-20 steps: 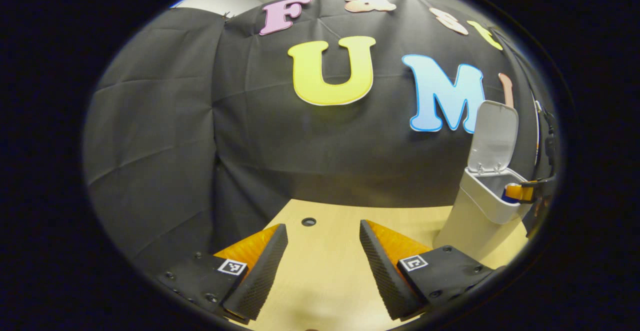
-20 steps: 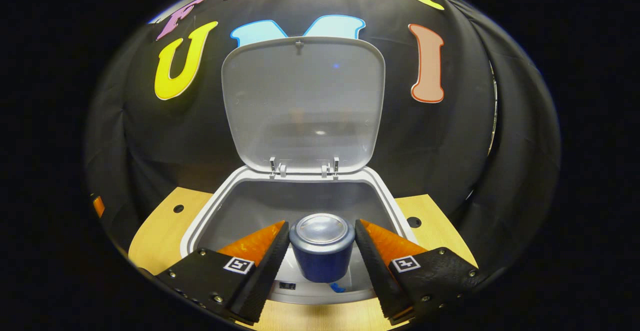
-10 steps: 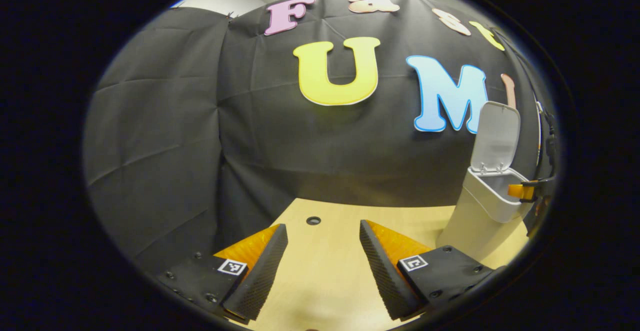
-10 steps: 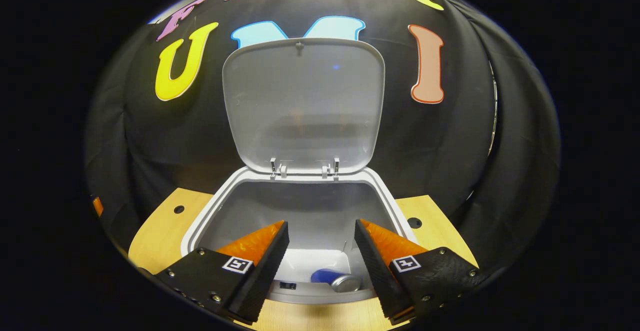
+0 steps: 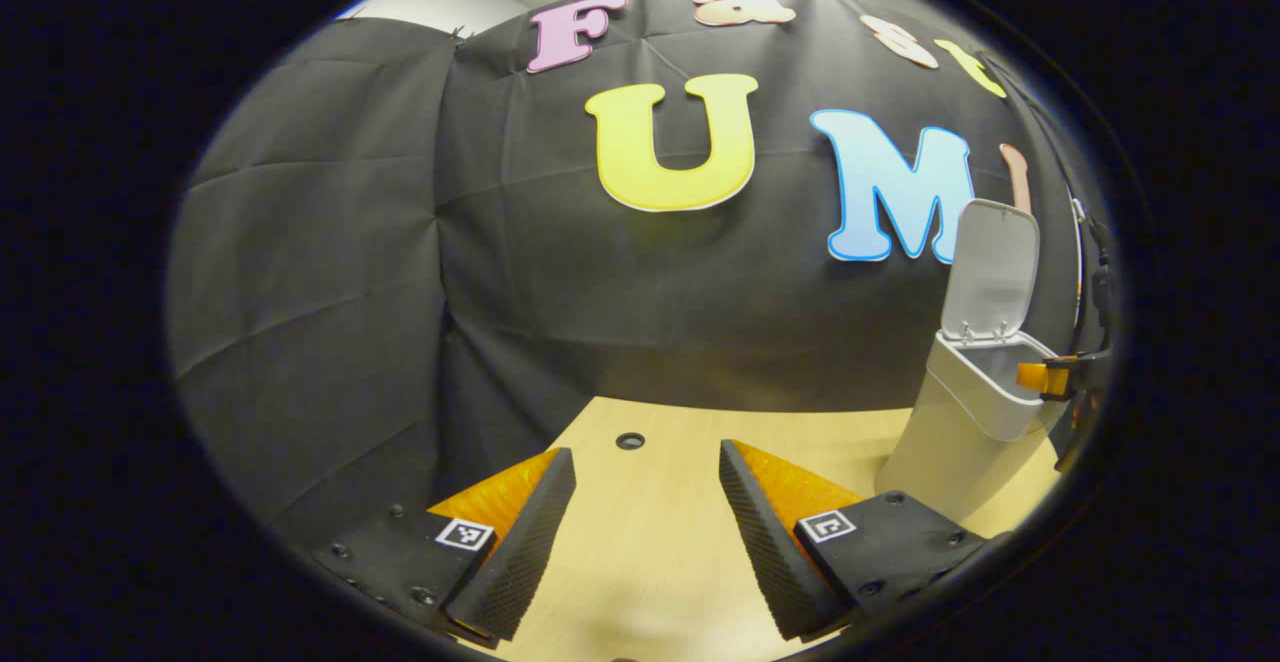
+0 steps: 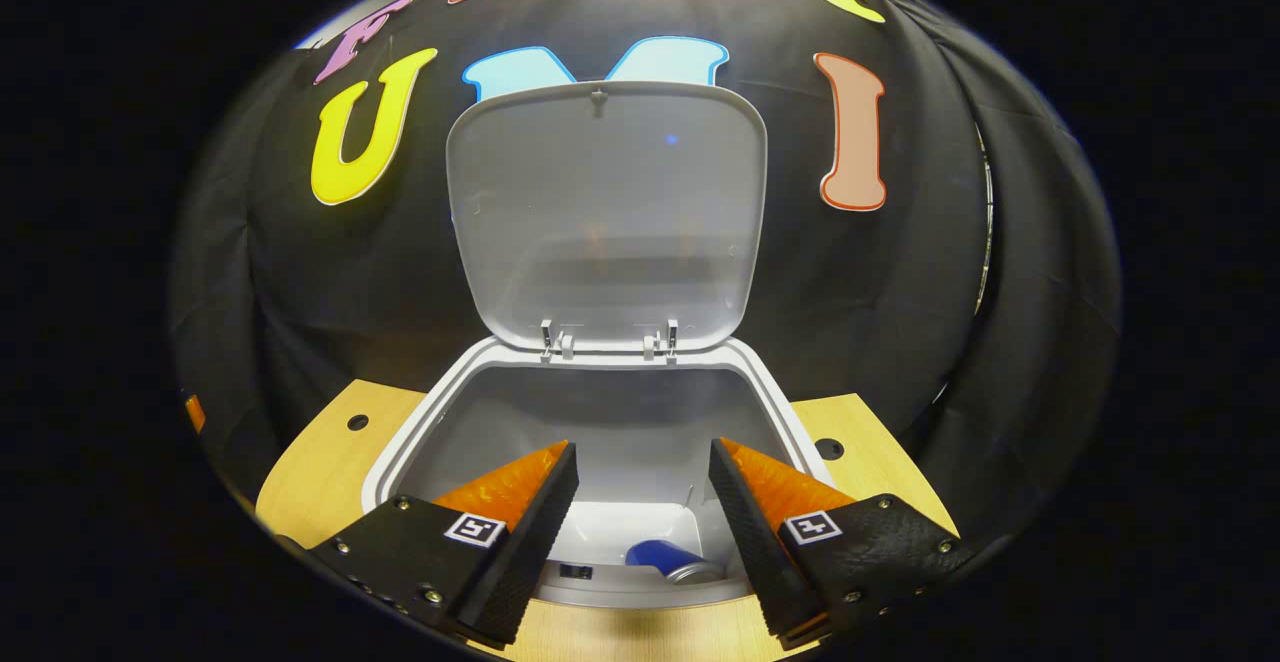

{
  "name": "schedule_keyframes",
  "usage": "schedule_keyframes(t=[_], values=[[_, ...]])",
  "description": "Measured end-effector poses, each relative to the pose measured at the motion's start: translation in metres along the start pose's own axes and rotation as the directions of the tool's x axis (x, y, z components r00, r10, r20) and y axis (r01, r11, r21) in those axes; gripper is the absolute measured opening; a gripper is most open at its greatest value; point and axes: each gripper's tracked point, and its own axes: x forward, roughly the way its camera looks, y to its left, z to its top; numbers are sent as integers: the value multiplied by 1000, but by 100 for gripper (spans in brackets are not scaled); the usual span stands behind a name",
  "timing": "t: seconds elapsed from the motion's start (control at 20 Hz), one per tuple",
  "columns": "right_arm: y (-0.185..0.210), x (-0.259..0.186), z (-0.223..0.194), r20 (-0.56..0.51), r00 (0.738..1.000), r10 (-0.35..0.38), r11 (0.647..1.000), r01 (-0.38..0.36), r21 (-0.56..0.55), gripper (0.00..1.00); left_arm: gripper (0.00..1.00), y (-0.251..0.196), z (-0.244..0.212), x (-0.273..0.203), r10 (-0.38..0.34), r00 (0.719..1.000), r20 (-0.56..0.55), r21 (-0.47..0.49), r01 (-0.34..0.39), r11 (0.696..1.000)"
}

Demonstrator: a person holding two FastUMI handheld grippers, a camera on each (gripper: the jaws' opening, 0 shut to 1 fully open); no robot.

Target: Press the lid of the desktop garbage bin to open it, pick up the crumpled paper on the desktop and throw it into the bin, then pick up the pop can on the desktop and drop it into the bin, and finally close the garbage bin lid.

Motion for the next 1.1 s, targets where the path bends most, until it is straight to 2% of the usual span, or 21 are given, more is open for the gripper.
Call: schedule_keyframes(t=[0.35,0.65,1.0,1.05,1.1], values=[[1,-1,2,13,1000,17,1000,-17,3,87,95,-4,2,-1,-7,1000,7,13,7,1000],[-4,-17,17,65,998,-9,1000,8,29,87,95,-11,4,-3,-35,999,7,12,35,999],[-12,-45,54,152,988,-33,999,30,20,87,95,-32,3,-1,-89,996,9,10,89,996],[-12,-49,62,165,986,-31,999,29,16,87,99,-36,4,0,-100,995,10,13,100,995],[-11,-53,71,184,982,-27,1000,25,14,87,99,-39,5,1,-110,994,11,14,109,994]])
